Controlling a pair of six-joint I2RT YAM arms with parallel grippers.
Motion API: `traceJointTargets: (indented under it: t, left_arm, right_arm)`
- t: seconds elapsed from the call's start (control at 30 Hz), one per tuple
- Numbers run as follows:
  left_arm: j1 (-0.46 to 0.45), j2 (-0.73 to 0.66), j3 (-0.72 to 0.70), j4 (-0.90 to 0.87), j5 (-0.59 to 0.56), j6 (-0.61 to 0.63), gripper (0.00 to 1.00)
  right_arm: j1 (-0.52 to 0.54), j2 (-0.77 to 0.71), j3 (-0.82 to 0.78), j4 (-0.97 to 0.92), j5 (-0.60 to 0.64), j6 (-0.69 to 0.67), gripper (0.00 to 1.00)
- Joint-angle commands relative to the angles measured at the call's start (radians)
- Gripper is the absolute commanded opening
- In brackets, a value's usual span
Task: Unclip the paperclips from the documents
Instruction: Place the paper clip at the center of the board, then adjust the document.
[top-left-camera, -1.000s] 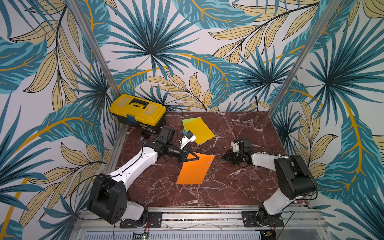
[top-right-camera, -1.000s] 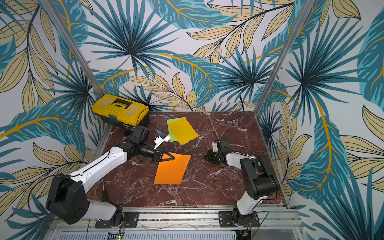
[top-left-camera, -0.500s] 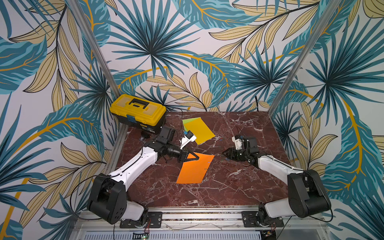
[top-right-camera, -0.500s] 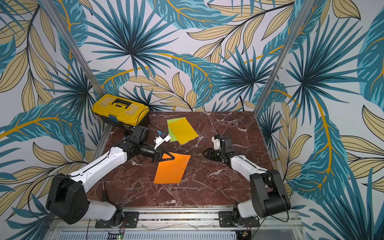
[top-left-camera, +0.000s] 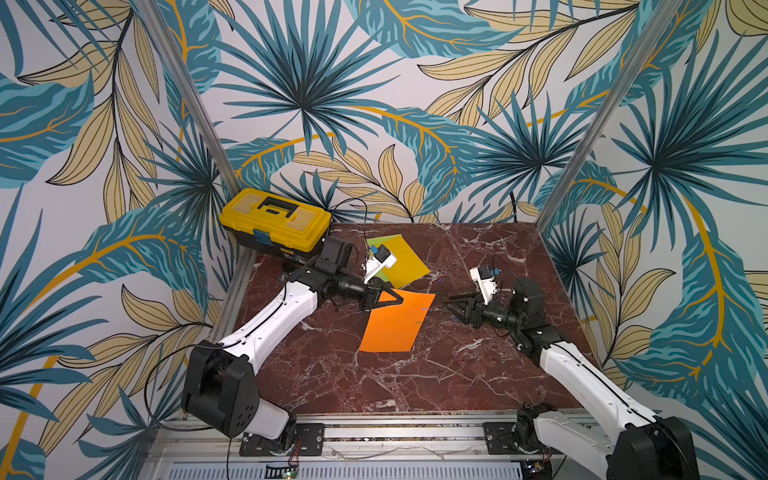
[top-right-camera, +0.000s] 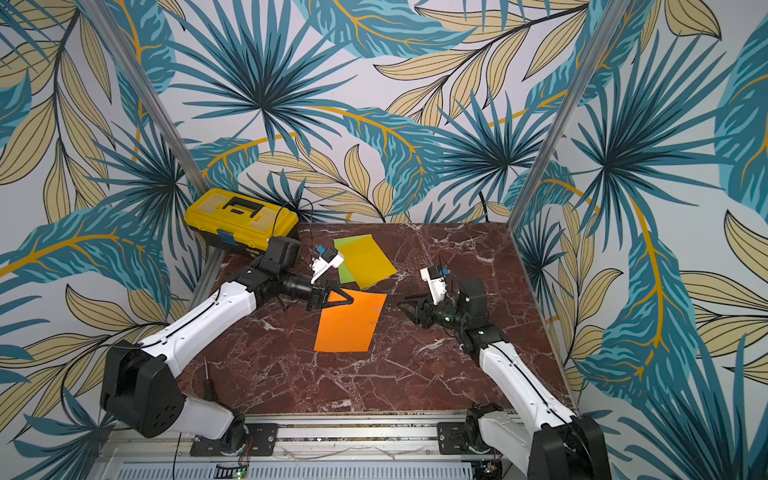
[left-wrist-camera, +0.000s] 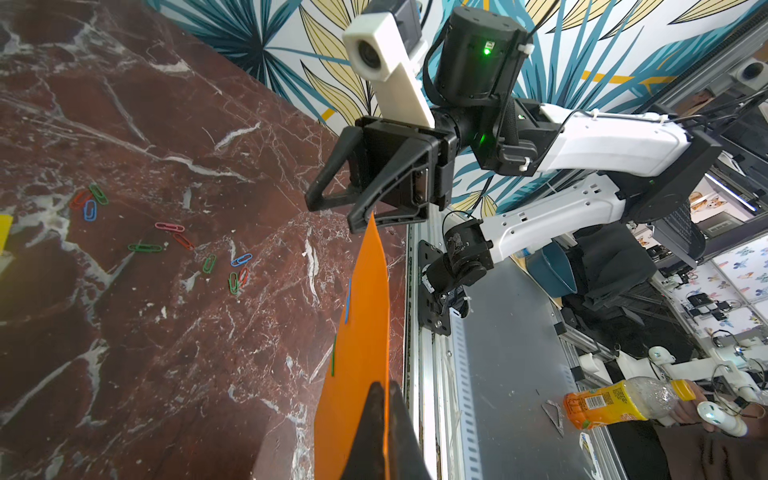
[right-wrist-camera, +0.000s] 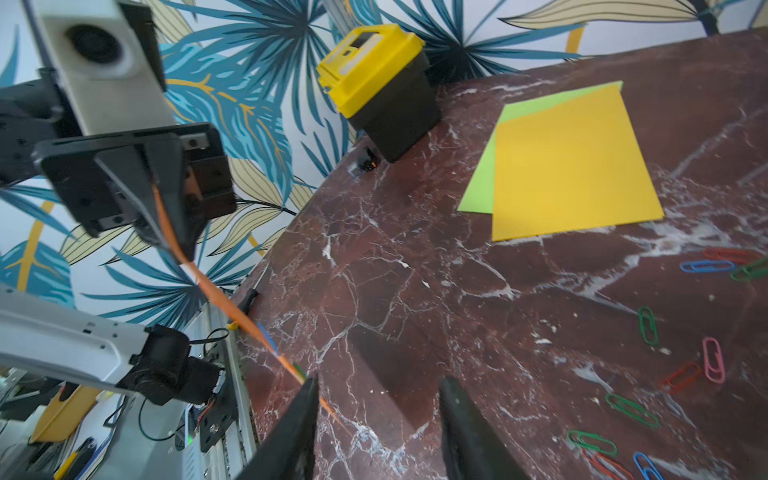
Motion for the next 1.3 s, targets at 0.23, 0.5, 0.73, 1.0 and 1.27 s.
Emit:
traceJointTargets:
  t: [0.23,0.5,0.73,1.0,1.27]
  left_arm:
    - [0.017,0.005,0.074,0.002,0.059,0.014,0.0]
    - [0.027,-0.024,0.062,0.002,0.062,0.014,0.0]
    - [0.047,-0.054,0.047,0.002,0.075,0.015,0.0]
    - [0.06,-0.067,0.032,0.003,0.094,0.014,0.0]
    - [0.061,-0.066,0.029,0.002,0.093,0.015,0.0]
  right_arm:
    - [0.024,-0.001,0.082,0.069,-0.209,-0.013,0.51]
    - [0.115,0.097,0.251,-0.105,-0.22,-0.16,0.51]
    - [0.135,0.16,0.276,-0.055,-0.216,-0.145,0.51]
    - [0.146,0.196,0.279,0.052,-0.255,-0.069,0.51]
    - [0.171,0.246,0.301,0.145,-0.299,0.011,0.4]
